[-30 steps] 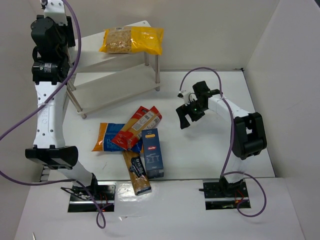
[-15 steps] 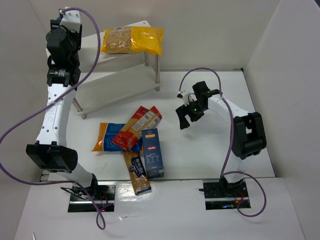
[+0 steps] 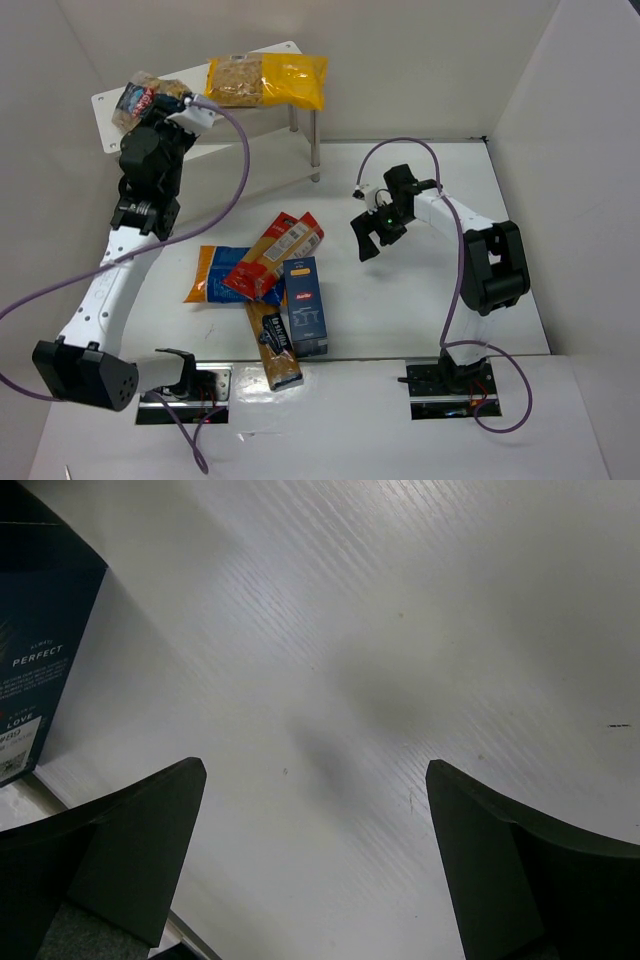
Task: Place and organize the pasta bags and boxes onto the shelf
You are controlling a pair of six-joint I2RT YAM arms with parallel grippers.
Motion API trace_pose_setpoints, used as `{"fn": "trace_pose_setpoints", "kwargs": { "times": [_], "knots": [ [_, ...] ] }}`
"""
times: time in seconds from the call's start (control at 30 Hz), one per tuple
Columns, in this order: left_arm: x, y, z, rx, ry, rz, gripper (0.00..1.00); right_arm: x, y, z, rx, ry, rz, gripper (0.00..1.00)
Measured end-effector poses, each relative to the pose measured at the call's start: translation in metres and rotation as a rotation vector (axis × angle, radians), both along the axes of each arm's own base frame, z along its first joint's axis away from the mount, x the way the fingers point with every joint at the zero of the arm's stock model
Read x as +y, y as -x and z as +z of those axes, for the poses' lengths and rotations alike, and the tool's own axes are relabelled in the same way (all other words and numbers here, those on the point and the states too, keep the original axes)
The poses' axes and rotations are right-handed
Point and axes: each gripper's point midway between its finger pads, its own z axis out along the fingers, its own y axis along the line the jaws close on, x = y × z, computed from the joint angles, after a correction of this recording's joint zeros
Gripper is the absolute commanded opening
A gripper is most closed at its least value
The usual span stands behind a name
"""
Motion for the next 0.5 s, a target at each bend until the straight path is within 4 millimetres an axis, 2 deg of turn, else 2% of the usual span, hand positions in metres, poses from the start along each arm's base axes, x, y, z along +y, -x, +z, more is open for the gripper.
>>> {"fn": "trace_pose_setpoints", "kwargs": {
  "times": [0.2,0.5],
  "knots": [
    [0.001,0.017,-0.021,0.031,-0.135,-0.015,0.0,0.0,0.0,0.0,-0.001,-0.002,0.005,1.0],
    [0.005,0.02,-0.039,0.066,-0.327,-0.006,0.0,0.0,0.0,-0.002,0.001,0.001,0.014,1.0]
  ]
}}
